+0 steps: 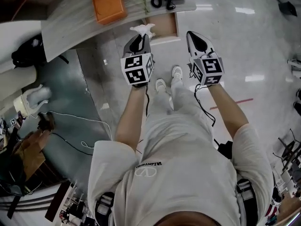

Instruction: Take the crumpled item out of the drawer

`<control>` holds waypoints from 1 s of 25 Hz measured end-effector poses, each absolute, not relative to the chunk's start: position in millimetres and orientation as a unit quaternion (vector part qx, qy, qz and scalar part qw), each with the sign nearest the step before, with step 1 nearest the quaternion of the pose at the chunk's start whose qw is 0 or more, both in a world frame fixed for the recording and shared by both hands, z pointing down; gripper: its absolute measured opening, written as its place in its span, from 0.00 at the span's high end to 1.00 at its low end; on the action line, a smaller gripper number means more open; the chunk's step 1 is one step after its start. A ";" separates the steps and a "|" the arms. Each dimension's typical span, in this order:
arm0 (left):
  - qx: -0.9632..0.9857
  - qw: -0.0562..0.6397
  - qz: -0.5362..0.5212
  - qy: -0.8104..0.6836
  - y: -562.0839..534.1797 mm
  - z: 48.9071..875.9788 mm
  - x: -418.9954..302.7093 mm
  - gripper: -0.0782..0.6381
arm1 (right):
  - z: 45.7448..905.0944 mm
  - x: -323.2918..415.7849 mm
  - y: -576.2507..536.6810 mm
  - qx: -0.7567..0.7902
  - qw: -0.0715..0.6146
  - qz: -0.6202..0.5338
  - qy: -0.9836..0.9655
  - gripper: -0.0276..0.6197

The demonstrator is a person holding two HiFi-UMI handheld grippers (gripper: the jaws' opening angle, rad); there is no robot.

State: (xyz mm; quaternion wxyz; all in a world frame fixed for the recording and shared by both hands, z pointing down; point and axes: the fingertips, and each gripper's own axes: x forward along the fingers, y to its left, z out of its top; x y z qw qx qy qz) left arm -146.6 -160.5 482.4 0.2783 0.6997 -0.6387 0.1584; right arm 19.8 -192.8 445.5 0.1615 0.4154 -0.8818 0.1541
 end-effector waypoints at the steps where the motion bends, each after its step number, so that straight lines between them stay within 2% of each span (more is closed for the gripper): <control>1: 0.701 0.273 0.152 -0.641 -157.1 471.4 -148.8 0.81 | 434.3 21.0 -191.0 0.415 0.159 0.147 -0.884 0.95; 25: 0.720 0.115 0.023 -0.684 -64.0 251.2 -184.5 0.81 | 216.1 60.8 -124.7 0.430 0.054 0.051 -0.900 0.96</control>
